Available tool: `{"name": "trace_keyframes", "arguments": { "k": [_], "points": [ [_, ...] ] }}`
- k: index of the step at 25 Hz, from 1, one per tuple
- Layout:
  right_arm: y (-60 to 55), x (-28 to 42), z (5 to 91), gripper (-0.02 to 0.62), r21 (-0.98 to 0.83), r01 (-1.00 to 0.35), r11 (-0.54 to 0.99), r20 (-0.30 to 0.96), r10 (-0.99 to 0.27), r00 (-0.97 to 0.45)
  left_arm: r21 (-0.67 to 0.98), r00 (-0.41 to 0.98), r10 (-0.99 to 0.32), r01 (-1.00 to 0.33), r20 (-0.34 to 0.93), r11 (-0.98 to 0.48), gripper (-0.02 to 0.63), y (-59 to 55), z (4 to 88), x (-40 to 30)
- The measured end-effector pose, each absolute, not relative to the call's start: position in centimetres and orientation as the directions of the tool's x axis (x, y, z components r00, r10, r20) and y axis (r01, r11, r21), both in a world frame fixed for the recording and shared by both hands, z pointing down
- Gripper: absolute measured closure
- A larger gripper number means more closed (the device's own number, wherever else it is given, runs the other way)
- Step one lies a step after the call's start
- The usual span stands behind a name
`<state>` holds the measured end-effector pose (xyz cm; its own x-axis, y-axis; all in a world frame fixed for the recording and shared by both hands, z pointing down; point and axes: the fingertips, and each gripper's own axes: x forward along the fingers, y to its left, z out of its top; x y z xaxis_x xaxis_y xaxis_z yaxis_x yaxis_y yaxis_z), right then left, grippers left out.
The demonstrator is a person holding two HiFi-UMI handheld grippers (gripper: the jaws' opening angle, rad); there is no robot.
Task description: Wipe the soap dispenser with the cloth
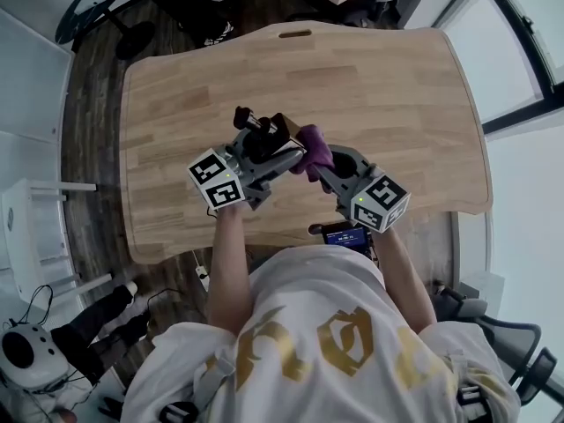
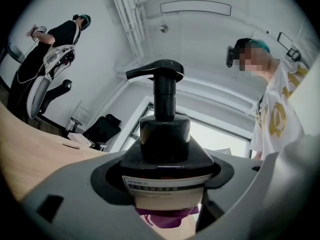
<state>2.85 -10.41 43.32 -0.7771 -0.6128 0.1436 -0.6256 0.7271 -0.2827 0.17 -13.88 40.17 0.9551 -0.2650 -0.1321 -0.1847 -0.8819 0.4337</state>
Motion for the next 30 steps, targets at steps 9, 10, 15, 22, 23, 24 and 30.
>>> {"name": "trace_keyframes", "arguments": {
  "k": [9,10,15,22,23,24,30],
  "points": [
    [-13.0,6.0,42.6,0.561,-0.355,-0.673,0.65,0.07,-0.699,-0.712,0.37,0.944,-0.319,-0.327,0.085,-0.87,0.247,-14.5,45.8,0.5],
    [-13.2,6.5,43.1,0.561,-0.36,-0.687,0.631,0.087,-0.711,-0.698,0.344,0.933,-0.333,-0.361,0.14,-0.867,0.247,-14.6,47.1,0.5],
    [-13.7,8.9,45.0,0.561,-0.381,-0.737,0.558,0.129,-0.757,-0.64,0.318,0.9,-0.321,-0.409,0.294,-0.856,0.247,-14.7,52.2,0.6],
    [-14.8,10.5,47.4,0.561,-0.402,-0.761,0.509,0.179,-0.772,-0.61,0.314,0.892,-0.298,-0.406,0.34,-0.858,0.247,-15.6,55.4,1.1],
    [-14.9,10.6,47.8,0.561,-0.406,-0.764,0.501,0.189,-0.772,-0.607,0.308,0.889,-0.301,-0.41,0.345,-0.858,0.247,-15.9,55.9,1.0],
    [-15.0,10.6,48.2,0.561,-0.411,-0.766,0.495,0.196,-0.772,-0.604,0.301,0.885,-0.302,-0.413,0.353,-0.859,0.247,-16.2,56.4,1.0],
    [-15.3,10.6,50.1,0.561,-0.429,-0.768,0.476,0.236,-0.761,-0.604,0.273,0.862,-0.28,-0.416,0.422,-0.868,0.247,-17.3,59.7,1.0]
  ]
}}
